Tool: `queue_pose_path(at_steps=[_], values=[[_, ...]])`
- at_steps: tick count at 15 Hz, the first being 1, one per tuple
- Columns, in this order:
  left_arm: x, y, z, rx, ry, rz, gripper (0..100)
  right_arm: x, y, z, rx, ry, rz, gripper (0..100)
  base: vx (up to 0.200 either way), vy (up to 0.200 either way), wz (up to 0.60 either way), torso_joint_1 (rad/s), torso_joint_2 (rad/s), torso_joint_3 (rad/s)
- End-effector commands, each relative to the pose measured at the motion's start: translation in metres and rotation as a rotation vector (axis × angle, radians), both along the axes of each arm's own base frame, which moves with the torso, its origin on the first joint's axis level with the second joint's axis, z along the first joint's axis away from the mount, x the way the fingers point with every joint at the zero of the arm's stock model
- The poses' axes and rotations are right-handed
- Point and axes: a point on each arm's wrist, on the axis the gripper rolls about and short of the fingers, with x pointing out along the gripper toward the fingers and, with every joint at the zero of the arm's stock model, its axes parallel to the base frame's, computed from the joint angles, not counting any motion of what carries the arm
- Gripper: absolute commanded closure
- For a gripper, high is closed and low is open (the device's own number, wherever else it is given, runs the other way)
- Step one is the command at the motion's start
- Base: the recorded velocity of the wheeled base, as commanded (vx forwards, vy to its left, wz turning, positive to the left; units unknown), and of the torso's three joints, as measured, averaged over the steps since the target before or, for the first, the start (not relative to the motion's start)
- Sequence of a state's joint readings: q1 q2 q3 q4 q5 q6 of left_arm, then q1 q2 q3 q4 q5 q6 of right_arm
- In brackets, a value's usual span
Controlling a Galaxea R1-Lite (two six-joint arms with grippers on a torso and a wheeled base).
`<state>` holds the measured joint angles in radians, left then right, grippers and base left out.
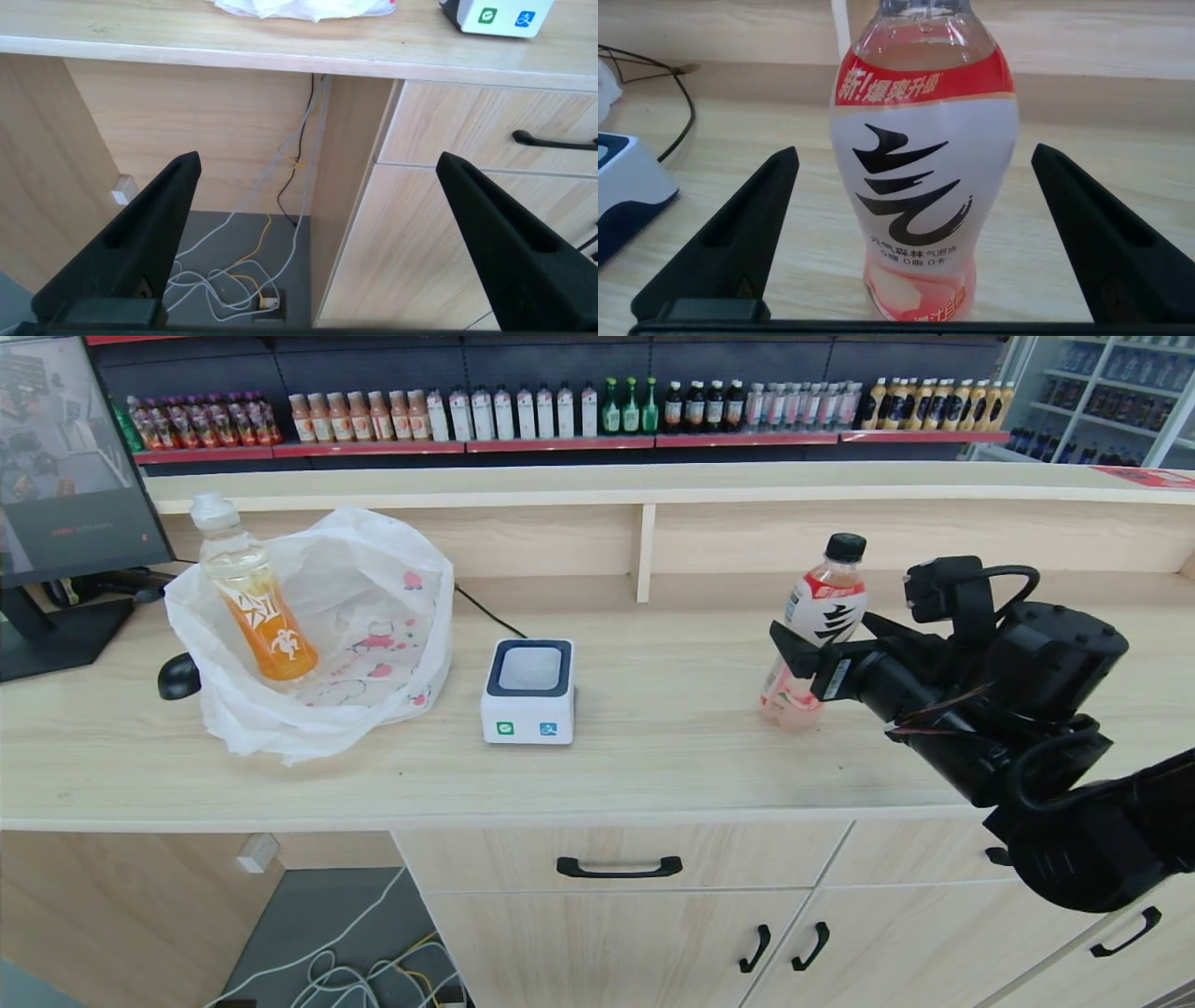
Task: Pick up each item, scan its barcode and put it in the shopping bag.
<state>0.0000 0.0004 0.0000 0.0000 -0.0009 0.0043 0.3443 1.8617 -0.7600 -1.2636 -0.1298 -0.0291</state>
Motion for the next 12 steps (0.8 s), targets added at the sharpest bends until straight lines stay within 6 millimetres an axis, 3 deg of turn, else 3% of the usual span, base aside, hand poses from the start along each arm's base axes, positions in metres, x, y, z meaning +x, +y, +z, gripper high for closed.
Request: queue_pose_path(at_steps=[1, 12], values=[[0.0, 0.0, 0.0, 0.0, 0.0, -0.001, 0, 0.006, 0.003, -0.015, -0.016, 0.032, 0.0, 0, 0.0, 0.0, 0.0, 0.0, 0.0, 0.0], [0.0, 0.0, 0.0, 0.0, 0.0, 0.001, 0, 0.023, 0.009, -0.032, -0.034, -0.016, -0.004, 0, 0.0, 0.0, 0.0, 0.0, 0.0, 0.0]])
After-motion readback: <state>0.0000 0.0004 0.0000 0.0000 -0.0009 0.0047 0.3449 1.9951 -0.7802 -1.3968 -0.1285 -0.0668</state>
